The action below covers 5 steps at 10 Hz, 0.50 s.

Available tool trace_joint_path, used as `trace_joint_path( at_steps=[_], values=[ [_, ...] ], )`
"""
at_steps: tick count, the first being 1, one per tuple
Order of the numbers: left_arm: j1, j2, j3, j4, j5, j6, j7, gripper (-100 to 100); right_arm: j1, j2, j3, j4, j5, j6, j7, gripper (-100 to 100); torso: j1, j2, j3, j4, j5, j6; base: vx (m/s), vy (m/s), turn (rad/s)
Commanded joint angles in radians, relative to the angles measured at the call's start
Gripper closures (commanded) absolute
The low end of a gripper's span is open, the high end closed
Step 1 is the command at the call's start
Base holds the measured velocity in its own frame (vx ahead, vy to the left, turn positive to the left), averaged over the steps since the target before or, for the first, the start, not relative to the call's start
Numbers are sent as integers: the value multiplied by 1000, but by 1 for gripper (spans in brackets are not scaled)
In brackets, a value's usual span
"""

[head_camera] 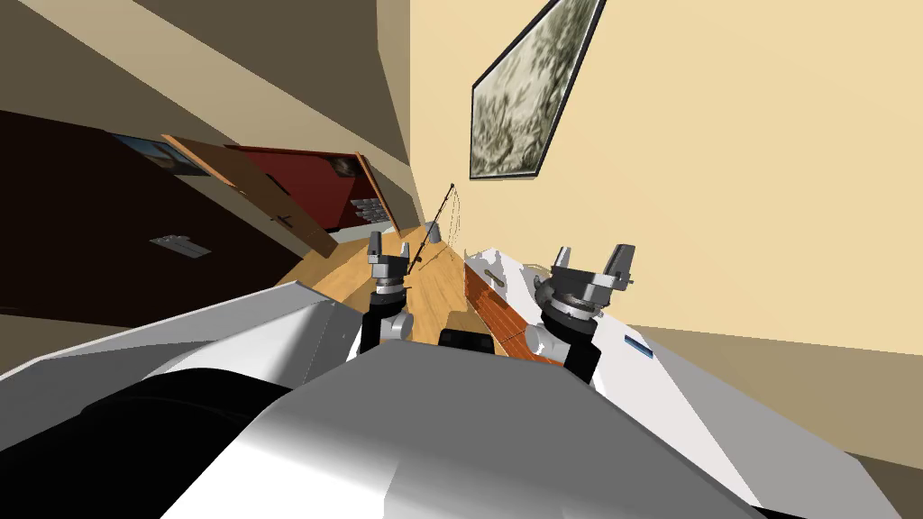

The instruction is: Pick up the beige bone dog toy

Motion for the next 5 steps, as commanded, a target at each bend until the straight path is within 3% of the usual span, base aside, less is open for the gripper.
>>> trace_joint_path(
  at_steps=[1,5],
  values=[
    [0,0,0,0,0,0,0,0,6,-44,8,6,6,4,-5,-100,0,0,0,0,0,0,-14,38,21],
    [0,0,0,0,0,0,0,0,27,-145,33,33,31,21,-23,-100,6,3,2,1,1,0,-41,96,29]
  ],
)
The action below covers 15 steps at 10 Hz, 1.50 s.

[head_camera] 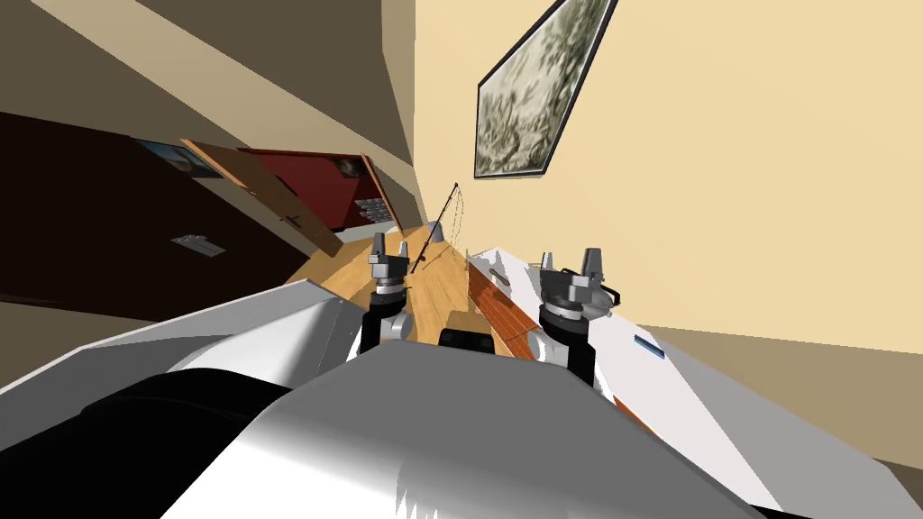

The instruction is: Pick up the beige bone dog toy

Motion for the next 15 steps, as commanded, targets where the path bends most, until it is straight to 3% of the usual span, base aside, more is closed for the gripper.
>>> trace_joint_path(
  at_steps=[1,5,10,13,14,15],
  values=[
    [0,0,0,0,0,0,0,0,15,-50,13,17,18,15,-14,-100,0,0,0,0,0,0,-51,143,64],
    [0,0,0,0,0,0,0,0,50,-144,47,81,76,44,-38,-100,5,1,1,0,1,0,-52,180,59],
    [0,0,0,0,0,0,0,0,121,-292,88,248,220,110,-74,-100,13,-1,0,0,3,0,-31,257,132],
    [0,0,0,0,0,0,0,0,136,-323,92,302,265,126,-80,-100,5,0,0,0,1,0,-10,162,75],
    [0,0,0,0,0,0,0,0,152,-355,95,326,306,143,-86,-100,1,-1,0,0,1,0,9,125,138],
    [0,0,0,0,0,0,0,0,152,-355,95,343,306,143,-86,-100,1,-1,-1,0,1,0,11,107,51]
  ],
)
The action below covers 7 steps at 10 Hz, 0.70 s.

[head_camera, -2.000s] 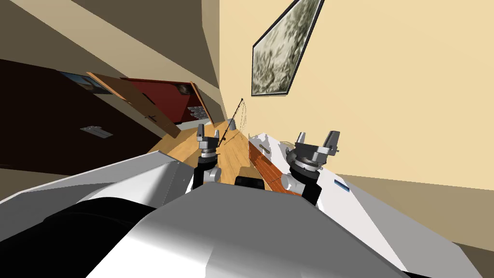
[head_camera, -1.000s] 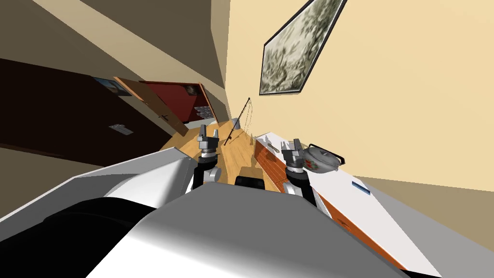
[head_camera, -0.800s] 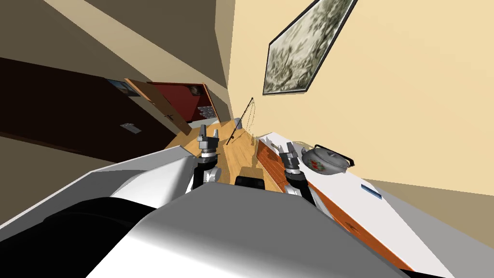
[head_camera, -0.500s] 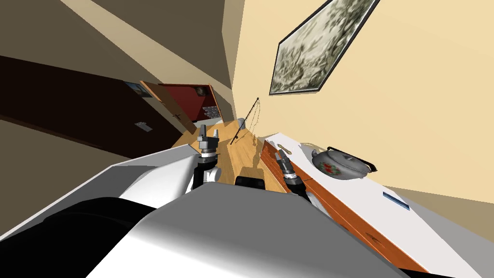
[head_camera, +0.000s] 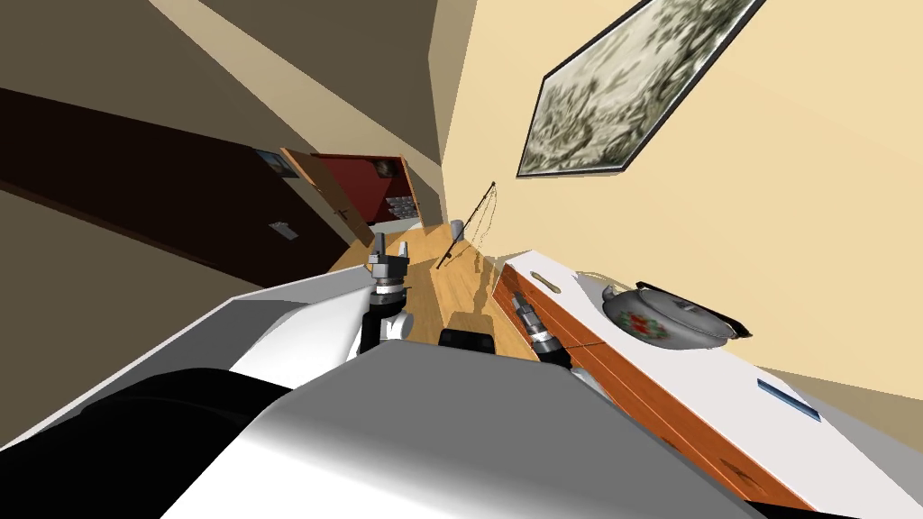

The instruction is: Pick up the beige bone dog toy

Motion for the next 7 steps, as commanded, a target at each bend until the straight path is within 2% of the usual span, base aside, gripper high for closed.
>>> trace_joint_path(
  at_steps=[1,2,3,4,5,7],
  values=[
    [0,0,0,0,0,0,0,0,14,-41,-1,50,46,20,-9,-100,0,0,0,0,0,0,35,135,148],
    [0,0,0,0,0,0,0,0,14,-41,-1,70,46,20,-9,-100,1,-1,-1,0,0,0,37,120,49],
    [0,0,0,0,0,0,0,0,29,-76,0,93,90,38,-13,-100,1,-2,-1,0,0,0,19,148,128],
    [0,0,0,0,0,0,0,0,29,-76,0,122,90,38,-13,-100,2,-1,-1,0,0,0,31,123,63],
    [0,0,0,0,0,0,0,0,44,-111,0,160,130,56,-18,-100,1,-1,-1,0,0,0,49,143,158],
    [0,0,0,0,0,0,0,0,44,-111,0,176,135,56,-18,-100,0,-2,-1,0,0,0,34,70,17]
  ],
)
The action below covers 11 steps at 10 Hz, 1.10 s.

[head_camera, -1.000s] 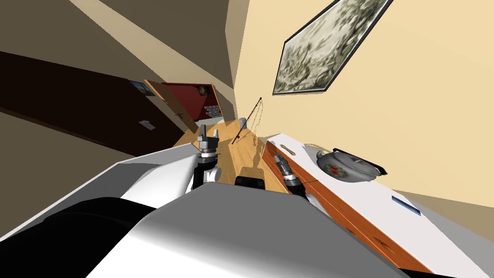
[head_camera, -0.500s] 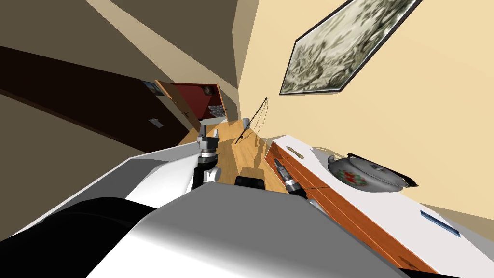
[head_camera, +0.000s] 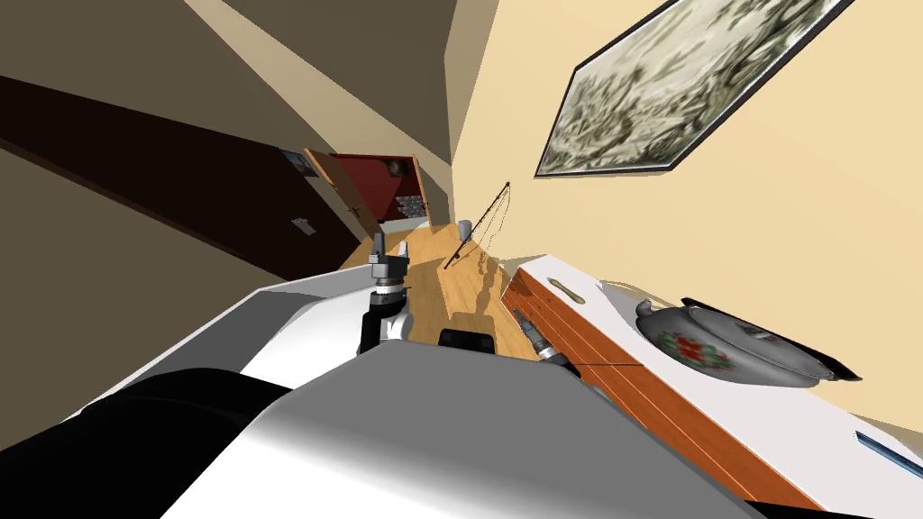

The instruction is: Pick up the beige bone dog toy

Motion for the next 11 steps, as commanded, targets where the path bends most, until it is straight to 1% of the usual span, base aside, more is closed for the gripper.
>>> trace_joint_path(
  at_steps=[1,2,3,4,5,6,7,8,9,10,11],
  values=[
    [0,0,0,0,0,0,0,0,13,-35,-2,50,48,9,-2,-100,0,0,0,0,0,0,37,62,164],
    [0,0,0,0,0,0,0,0,13,-35,-2,69,48,9,-2,-100,1,-1,0,0,0,-1,50,67,84],
    [0,0,0,0,0,0,0,0,28,-72,-3,109,88,26,-5,-100,1,-1,-1,0,0,0,85,99,151],
    [0,0,0,0,0,0,0,0,28,-72,-3,124,94,26,-5,-100,3,-3,-2,-1,0,-1,68,89,71],
    [0,0,0,0,0,0,0,0,42,-108,-4,164,134,43,-9,-100,3,-2,-1,-1,1,0,76,83,129],
    [0,0,0,0,0,0,0,0,42,-108,-4,178,142,43,-9,-100,2,-3,-2,-1,0,0,75,61,69],
    [0,0,0,0,0,0,0,0,55,-145,-5,218,183,59,-12,-100,1,-3,-2,-1,0,0,86,70,167],
    [0,0,0,0,0,0,0,0,68,-168,-6,265,214,75,-15,-100,1,-4,-2,-1,0,-1,142,79,239],
    [0,0,0,0,0,0,0,0,68,-182,-6,286,235,75,-15,-100,1,-6,-3,-1,0,0,110,48,77],
    [0,0,0,0,0,0,0,0,79,-217,-8,318,271,90,-17,-100,0,-5,-3,-1,0,0,100,42,156],
    [0,0,0,0,0,0,0,0,79,-218,-8,327,282,90,-17,-100,0,-5,-3,-1,0,-1,79,16,89]
  ],
)
